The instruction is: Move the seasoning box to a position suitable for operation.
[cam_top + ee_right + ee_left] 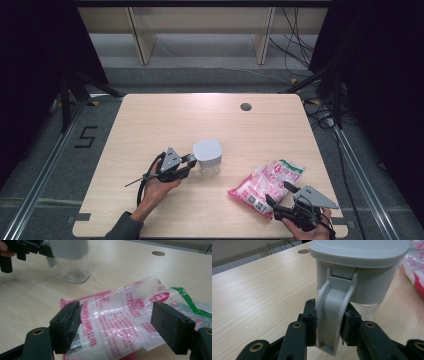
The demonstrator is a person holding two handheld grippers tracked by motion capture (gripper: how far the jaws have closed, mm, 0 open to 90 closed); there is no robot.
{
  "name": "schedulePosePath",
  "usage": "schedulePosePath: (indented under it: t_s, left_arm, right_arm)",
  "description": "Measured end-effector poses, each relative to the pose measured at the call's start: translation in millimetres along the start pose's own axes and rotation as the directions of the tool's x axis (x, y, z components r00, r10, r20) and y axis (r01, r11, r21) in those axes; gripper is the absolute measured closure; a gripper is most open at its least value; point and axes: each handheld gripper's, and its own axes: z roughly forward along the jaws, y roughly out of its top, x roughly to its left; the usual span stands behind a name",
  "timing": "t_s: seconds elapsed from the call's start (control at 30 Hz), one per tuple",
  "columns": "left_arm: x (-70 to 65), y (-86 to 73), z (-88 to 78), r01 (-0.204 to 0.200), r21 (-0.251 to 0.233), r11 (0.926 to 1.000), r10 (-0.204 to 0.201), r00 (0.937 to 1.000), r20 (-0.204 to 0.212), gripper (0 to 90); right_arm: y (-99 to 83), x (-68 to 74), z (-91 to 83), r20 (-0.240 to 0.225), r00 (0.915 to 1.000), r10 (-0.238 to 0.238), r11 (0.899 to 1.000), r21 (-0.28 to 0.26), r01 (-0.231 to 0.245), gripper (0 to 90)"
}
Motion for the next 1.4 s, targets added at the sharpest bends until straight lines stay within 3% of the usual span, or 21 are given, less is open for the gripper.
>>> schedulePosePath:
  t_s: [0.03, 0.07, 0.1, 0.13, 0.2, 0.23, 0.5, 0.53, 0.57, 0.63, 0.67, 0.7, 0.83, 1.3, 1.4]
  left_arm:
    - [0.0, 0.0, 0.0, 0.000, 0.000, 1.0000, 0.000, 1.0000, 0.000, 68.9]
    - [-0.4, -0.6, -1.9, -0.006, 0.003, 1.0000, 0.006, 1.0000, 0.003, 68.9]
    - [-1.4, -0.8, -3.4, -0.009, 0.006, 0.9999, 0.009, 0.9999, 0.007, 68.9]
    - [-2.9, -1.7, -4.4, -0.007, 0.000, 1.0000, 0.007, 0.9998, 0.017, 68.9]
    - [-3.2, -2.3, -5.9, -0.014, 0.002, 0.9999, 0.014, 0.9995, 0.028, 68.9]
    - [-3.4, -2.3, -6.1, -0.017, 0.000, 0.9999, 0.017, 0.9994, 0.030, 68.9]
    - [0.0, -2.9, -5.7, -0.023, -0.004, 0.9997, 0.023, 0.9980, 0.059, 68.9]
    - [-0.1, -2.8, -5.4, -0.021, -0.003, 0.9998, 0.022, 0.9977, 0.064, 68.9]
    - [-0.9, -2.7, -4.5, -0.019, -0.008, 0.9998, 0.019, 0.9974, 0.069, 68.8]
    - [-3.3, -2.8, -2.0, -0.007, -0.017, 0.9998, 0.009, 0.9960, 0.089, 68.8]
    - [-2.1, -1.5, -1.7, -0.046, -0.016, 0.9988, 0.048, 0.9951, 0.087, 68.9]
    - [-4.2, -1.3, -1.1, -0.026, -0.011, 0.9996, 0.027, 0.9961, 0.084, 68.9]
    - [-2.6, -1.0, 2.0, -0.016, -0.018, 0.9997, 0.018, 0.9959, 0.088, 68.9]
    - [1.3, 1.7, 8.2, -0.026, -0.016, 0.9995, 0.027, 0.9964, 0.081, 68.8]
    - [1.7, 1.6, 9.5, 0.008, -0.015, 0.9999, -0.007, 0.9969, 0.078, 68.5]
  right_arm:
    - [0.0, 0.0, 0.0, 0.000, 1.0000, 0.000, 1.000, 0.000, 0.000, 24.8]
    - [-0.3, 2.8, -0.8, 0.000, 0.9993, 0.038, 0.999, 0.013, -0.038, 24.8]
    - [-0.3, 2.8, -0.8, 0.000, 0.9993, 0.038, 0.999, 0.013, -0.038, 24.8]
    - [-0.3, 0.0, 0.0, 0.006, 1.0000, -0.002, 1.000, 0.004, 0.002, 24.8]
    - [0.4, -1.0, 0.4, 0.010, 0.9996, -0.026, 1.000, -0.010, 0.026, 24.7]
    - [0.2, 1.1, 0.6, -0.011, 0.9999, 0.002, 1.000, 0.002, -0.002, 24.8]
    - [-0.1, 1.0, 1.4, 0.000, 1.0000, -0.008, 1.000, -0.007, 0.008, 24.8]
    - [-0.4, 3.8, 0.7, -0.003, 0.9996, 0.029, 1.000, 0.007, -0.029, 24.8]
    - [-0.4, 1.0, 1.7, -0.004, 1.0000, 0.001, 1.000, 0.001, -0.001, 24.8]
    - [-0.6, 1.2, 2.7, -0.016, 0.9999, 0.002, 1.000, 0.003, -0.002, 24.7]
    - [-0.5, 1.1, 2.3, -0.008, 1.0000, 0.003, 1.000, 0.002, -0.003, 24.8]
    - [-0.4, 1.1, 2.4, -0.008, 1.0000, 0.003, 1.000, 0.000, -0.003, 24.7]
    - [-0.6, 0.9, 2.2, -0.006, 1.0000, -0.001, 1.000, 0.003, 0.001, 24.8]
    - [-0.6, -0.4, 3.0, -0.014, 0.9999, -0.005, 1.000, 0.010, 0.005, 24.7]
    - [-0.8, 0.9, 2.4, -0.014, 0.9998, 0.015, 1.000, 0.014, -0.014, 24.6]
